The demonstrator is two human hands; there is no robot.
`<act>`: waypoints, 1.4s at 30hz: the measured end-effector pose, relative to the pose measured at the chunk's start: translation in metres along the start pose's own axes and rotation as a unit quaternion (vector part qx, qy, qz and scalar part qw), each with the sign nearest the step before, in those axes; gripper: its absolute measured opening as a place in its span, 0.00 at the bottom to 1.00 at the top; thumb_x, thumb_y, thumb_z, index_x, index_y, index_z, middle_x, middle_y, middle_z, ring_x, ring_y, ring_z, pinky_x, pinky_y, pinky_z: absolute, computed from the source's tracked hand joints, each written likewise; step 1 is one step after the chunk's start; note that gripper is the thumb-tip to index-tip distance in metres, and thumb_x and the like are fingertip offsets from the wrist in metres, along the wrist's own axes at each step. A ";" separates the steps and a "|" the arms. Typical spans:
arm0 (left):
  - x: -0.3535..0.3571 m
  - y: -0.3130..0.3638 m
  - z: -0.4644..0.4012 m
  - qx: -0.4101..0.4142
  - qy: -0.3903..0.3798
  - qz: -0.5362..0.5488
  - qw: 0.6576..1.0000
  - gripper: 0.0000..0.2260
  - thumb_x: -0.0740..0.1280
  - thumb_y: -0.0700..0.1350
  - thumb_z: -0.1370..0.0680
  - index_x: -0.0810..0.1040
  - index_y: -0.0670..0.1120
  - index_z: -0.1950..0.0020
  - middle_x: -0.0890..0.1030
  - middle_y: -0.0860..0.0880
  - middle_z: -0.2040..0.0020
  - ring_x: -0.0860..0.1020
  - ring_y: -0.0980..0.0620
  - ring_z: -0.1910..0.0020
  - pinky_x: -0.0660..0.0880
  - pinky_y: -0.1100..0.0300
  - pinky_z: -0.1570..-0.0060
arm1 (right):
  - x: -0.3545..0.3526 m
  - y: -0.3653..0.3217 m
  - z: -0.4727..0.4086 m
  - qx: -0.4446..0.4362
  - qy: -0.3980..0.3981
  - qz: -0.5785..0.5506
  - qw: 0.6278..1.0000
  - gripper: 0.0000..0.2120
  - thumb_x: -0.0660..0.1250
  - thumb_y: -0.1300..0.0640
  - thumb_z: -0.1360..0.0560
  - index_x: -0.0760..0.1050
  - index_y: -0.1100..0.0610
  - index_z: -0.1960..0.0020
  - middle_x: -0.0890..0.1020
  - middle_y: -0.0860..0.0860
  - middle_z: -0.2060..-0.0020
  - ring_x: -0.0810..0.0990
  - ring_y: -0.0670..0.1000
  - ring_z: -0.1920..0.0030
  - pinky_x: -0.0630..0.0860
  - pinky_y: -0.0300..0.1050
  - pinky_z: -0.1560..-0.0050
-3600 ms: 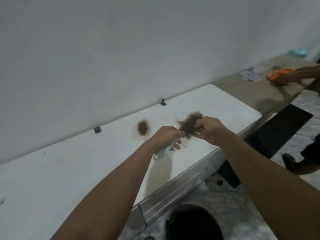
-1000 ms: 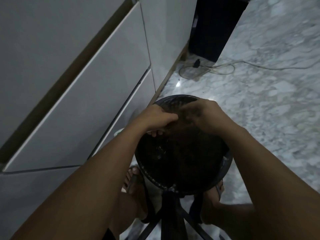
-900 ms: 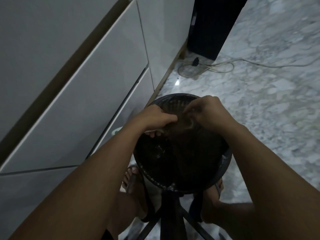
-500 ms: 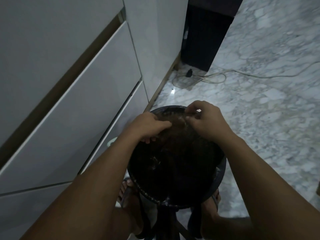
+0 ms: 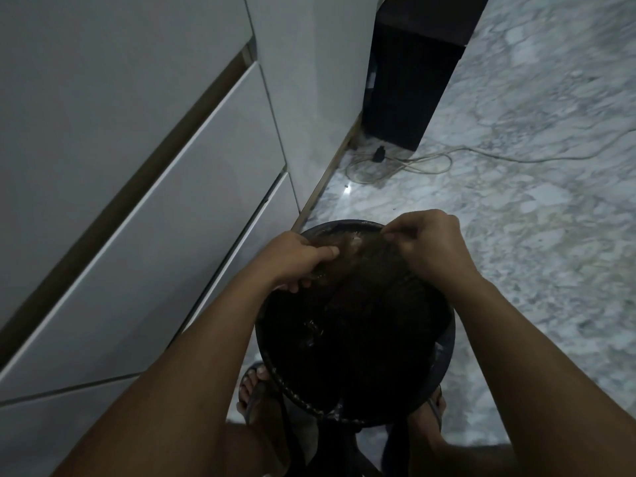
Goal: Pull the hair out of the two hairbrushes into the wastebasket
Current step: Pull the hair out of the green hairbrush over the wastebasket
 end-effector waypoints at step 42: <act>0.001 0.008 0.000 0.045 0.164 -0.009 0.985 0.13 0.70 0.55 0.28 0.85 0.49 0.49 0.83 0.48 0.55 0.81 0.46 0.52 0.79 0.52 0.48 | -0.002 -0.016 0.007 -0.042 0.056 0.024 0.997 0.13 0.66 0.68 0.28 0.86 0.56 0.52 0.87 0.53 0.57 0.84 0.51 0.56 0.79 0.41 0.53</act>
Point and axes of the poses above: each hand's wrist, its own z-axis away from the middle knuckle, its own x-axis out of the palm, y = z × x, the point moved 1 cm from there along -z, towards the middle knuckle
